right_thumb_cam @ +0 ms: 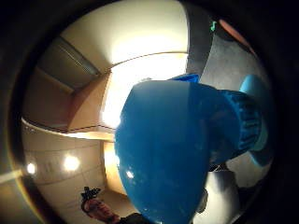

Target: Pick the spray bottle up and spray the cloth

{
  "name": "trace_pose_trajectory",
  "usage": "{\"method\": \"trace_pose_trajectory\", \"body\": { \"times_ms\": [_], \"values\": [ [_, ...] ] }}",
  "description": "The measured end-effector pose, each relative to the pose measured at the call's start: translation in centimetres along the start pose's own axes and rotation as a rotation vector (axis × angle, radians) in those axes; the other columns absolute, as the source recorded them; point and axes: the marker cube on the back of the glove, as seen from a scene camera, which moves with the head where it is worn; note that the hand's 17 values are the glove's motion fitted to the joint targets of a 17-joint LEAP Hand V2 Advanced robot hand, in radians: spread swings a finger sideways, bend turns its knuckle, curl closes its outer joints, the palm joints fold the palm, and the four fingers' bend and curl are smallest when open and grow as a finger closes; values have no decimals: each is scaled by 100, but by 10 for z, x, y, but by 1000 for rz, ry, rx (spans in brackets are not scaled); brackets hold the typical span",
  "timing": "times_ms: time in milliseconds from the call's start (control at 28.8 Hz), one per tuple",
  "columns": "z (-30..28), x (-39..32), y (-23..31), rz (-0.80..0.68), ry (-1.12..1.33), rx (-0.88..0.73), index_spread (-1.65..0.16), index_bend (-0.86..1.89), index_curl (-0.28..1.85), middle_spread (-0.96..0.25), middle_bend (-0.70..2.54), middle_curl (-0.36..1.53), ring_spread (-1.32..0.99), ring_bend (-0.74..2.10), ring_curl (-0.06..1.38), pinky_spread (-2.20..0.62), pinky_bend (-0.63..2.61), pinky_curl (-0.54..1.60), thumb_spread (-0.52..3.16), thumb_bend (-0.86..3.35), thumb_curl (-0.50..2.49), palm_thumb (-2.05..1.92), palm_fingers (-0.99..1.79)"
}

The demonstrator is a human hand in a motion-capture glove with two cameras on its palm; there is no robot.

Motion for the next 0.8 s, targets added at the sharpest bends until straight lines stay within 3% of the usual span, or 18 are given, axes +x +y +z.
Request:
{"method": "trace_pose_trajectory", "body": {
  "times_ms": [243, 485, 798],
  "values": [
    [11, 2, -5, -28, -38, 24, -33, 23, 36, 0, 22, 38, 7, 21, 33, 13, 36, 27, 99, 0, 61, 97, 44],
    [8, 0, -8, -64, -69, 89, -26, 35, 40, -5, 33, 42, 2, 20, 30, 13, 22, 21, 92, 1, 63, 108, 89],
    [0, 19, -26, -94, 2, 147, -21, 45, 50, -10, 42, 48, -4, 17, 33, 10, 15, 21, 79, 0, 67, 116, 97]
  ]
}}
